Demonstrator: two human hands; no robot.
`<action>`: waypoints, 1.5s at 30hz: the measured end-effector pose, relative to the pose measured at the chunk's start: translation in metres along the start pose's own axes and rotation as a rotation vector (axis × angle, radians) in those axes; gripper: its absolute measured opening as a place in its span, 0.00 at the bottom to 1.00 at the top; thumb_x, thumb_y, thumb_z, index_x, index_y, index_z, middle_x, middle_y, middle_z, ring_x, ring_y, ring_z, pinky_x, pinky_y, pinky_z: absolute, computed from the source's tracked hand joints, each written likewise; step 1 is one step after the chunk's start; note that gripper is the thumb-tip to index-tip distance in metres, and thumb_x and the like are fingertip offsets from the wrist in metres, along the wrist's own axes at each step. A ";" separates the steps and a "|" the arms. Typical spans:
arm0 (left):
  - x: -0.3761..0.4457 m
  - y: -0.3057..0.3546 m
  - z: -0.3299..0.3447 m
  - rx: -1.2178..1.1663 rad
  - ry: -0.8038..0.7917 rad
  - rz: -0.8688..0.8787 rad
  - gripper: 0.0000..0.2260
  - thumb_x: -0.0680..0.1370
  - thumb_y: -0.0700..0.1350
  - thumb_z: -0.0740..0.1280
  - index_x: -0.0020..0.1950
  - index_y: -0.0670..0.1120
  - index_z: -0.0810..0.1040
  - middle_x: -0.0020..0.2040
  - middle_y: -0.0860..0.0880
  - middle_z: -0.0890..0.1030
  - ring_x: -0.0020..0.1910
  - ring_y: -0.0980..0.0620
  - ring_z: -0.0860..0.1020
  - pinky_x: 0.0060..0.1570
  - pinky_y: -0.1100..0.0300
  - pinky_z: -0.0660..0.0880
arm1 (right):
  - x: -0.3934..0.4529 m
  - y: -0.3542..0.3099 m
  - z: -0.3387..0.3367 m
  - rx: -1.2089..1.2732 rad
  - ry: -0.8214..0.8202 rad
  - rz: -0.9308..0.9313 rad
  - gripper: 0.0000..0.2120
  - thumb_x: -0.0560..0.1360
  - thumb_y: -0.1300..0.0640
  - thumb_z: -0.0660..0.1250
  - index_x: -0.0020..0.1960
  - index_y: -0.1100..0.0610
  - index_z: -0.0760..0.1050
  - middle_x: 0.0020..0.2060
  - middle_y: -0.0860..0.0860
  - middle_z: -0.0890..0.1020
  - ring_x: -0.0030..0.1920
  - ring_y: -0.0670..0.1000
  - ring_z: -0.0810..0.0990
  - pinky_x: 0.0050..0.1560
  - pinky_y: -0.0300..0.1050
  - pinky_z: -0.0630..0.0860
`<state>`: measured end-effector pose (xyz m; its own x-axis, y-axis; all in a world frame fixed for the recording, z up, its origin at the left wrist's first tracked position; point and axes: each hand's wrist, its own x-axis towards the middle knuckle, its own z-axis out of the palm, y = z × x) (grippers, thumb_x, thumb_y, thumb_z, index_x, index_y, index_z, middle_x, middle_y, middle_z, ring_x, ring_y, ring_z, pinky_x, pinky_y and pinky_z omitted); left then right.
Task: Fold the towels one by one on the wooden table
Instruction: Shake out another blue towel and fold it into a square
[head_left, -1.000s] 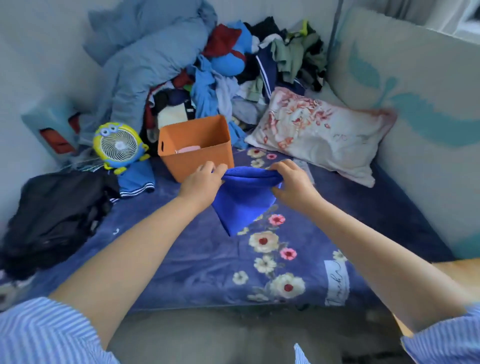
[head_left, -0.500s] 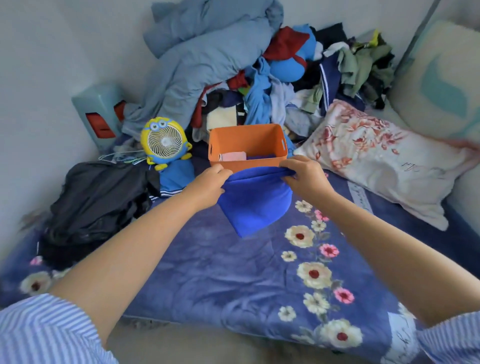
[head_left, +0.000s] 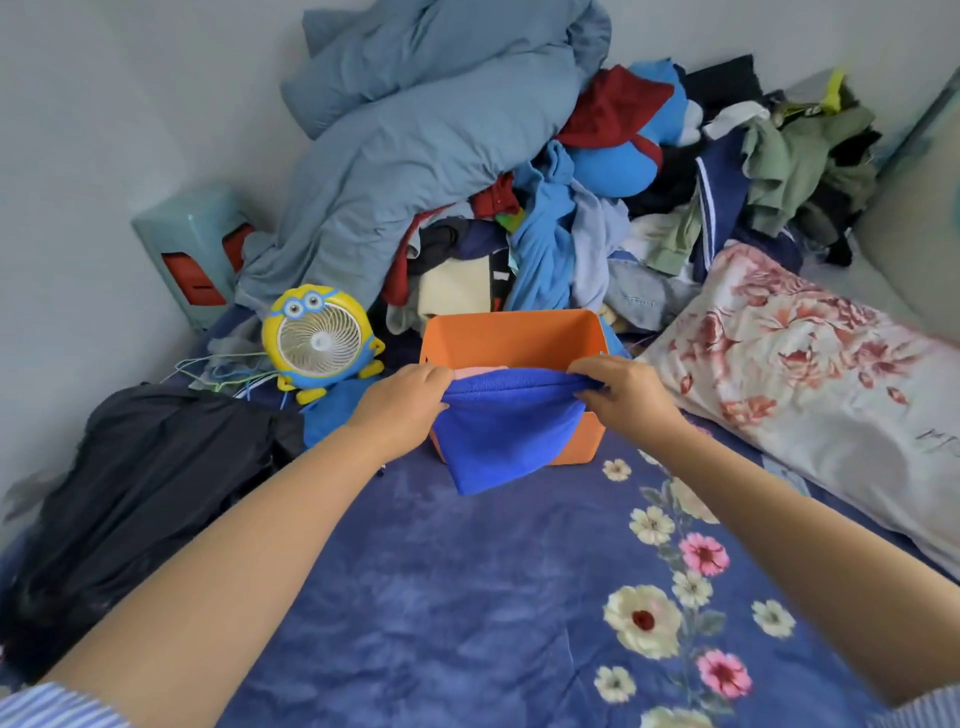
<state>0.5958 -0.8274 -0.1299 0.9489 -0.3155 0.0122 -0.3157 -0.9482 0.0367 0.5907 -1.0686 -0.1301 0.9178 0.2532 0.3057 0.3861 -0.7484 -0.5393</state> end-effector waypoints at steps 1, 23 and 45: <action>0.013 -0.004 -0.001 0.000 0.014 -0.014 0.11 0.78 0.43 0.60 0.59 0.41 0.69 0.58 0.44 0.74 0.57 0.45 0.71 0.45 0.52 0.68 | 0.015 0.006 0.002 0.001 0.010 0.005 0.11 0.66 0.76 0.64 0.46 0.69 0.79 0.42 0.63 0.82 0.42 0.55 0.78 0.39 0.34 0.64; 0.305 -0.034 0.220 -0.998 -0.268 -0.439 0.12 0.79 0.43 0.58 0.61 0.40 0.70 0.53 0.45 0.76 0.51 0.47 0.75 0.42 0.63 0.69 | 0.212 0.241 0.151 -0.071 -0.256 0.565 0.17 0.72 0.71 0.55 0.60 0.67 0.69 0.57 0.67 0.72 0.59 0.62 0.70 0.53 0.43 0.62; 0.390 -0.015 0.374 -0.832 -0.088 -0.697 0.17 0.78 0.43 0.63 0.60 0.34 0.65 0.56 0.37 0.77 0.56 0.39 0.75 0.53 0.54 0.68 | 0.224 0.347 0.295 -0.606 -0.264 0.640 0.11 0.75 0.69 0.51 0.55 0.66 0.68 0.57 0.65 0.70 0.57 0.63 0.69 0.56 0.57 0.66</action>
<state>0.9700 -0.9510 -0.4989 0.9057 0.2480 -0.3439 0.4219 -0.6071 0.6734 0.9573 -1.0905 -0.4798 0.9597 -0.2443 -0.1388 -0.2490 -0.9683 -0.0177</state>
